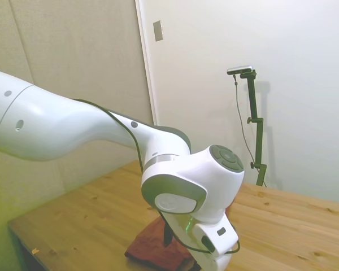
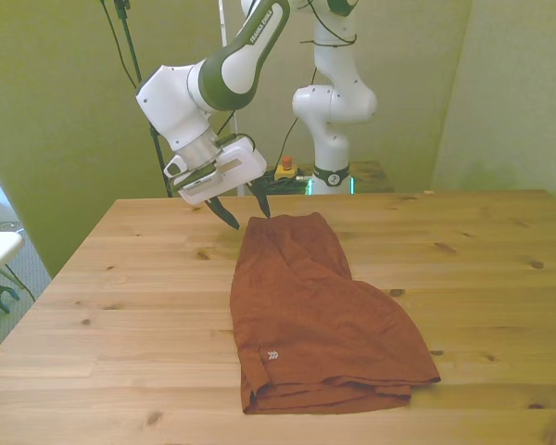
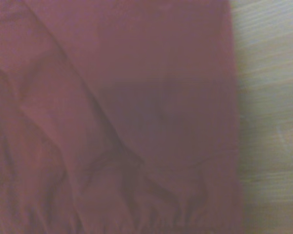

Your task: Unfold the shorts

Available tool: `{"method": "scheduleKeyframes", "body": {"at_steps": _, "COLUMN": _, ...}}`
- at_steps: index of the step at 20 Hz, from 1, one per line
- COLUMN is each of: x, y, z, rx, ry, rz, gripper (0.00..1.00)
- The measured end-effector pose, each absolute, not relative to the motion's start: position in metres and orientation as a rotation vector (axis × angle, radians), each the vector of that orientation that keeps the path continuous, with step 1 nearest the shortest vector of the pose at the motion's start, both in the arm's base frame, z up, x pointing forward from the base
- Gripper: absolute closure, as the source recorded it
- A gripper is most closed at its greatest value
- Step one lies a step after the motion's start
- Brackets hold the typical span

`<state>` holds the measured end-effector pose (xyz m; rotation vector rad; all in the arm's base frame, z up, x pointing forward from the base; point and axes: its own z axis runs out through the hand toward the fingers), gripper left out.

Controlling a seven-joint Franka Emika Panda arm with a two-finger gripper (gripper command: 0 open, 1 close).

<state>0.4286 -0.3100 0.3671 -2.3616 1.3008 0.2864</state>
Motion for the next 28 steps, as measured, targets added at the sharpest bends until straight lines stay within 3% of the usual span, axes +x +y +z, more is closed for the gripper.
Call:
{"method": "scheduleKeyframes", "body": {"at_steps": 5, "x": 0.441, "y": -0.293, "z": 0.357, "rx": -2.374, "ry": 1.239, "rz": 0.315, "gripper": 1.0}}
{"method": "scheduleKeyframes", "body": {"at_steps": 20, "x": 0.446, "y": -0.291, "z": 0.363, "rx": -2.384, "ry": 1.225, "rz": 0.304, "gripper": 1.0}}
{"method": "scheduleKeyframes", "body": {"at_steps": 23, "x": 0.447, "y": -0.287, "z": 0.375, "rx": -2.393, "ry": 1.207, "rz": 0.282, "gripper": 1.0}}
{"method": "scheduleKeyframes", "body": {"at_steps": 28, "x": 0.466, "y": -0.239, "z": 0.427, "rx": -2.484, "ry": 1.089, "rz": 0.2, "gripper": 1.0}}
